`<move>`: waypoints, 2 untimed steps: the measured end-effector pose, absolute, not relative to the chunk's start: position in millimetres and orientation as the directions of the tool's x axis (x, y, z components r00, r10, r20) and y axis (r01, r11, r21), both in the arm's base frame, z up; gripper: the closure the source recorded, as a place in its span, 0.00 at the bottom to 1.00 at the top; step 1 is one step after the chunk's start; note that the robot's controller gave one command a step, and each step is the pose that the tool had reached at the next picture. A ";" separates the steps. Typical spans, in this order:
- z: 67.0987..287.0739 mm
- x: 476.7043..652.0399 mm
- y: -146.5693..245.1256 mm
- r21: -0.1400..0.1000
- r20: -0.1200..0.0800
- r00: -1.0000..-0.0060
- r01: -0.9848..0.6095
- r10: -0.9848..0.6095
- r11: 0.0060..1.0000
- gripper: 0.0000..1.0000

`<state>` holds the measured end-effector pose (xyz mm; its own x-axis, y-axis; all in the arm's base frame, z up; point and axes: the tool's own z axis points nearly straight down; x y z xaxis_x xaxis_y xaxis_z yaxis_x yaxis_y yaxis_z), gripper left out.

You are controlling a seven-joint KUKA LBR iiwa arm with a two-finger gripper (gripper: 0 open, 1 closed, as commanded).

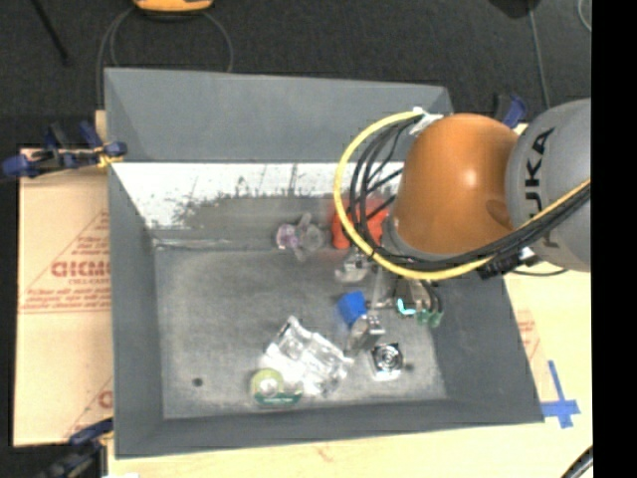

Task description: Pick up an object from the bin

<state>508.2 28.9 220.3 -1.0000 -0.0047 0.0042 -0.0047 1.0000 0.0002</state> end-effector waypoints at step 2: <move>100.9 480.7 75.3 -0.002 -0.008 -0.983 -0.185 -0.185 0.983 0.00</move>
Offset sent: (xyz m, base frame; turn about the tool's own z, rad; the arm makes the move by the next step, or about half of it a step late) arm -0.0205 0.0196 -0.1503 -0.0681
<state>480.7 75.3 100.9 -0.9827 -0.1852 -0.0078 -0.1852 0.9827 -0.0015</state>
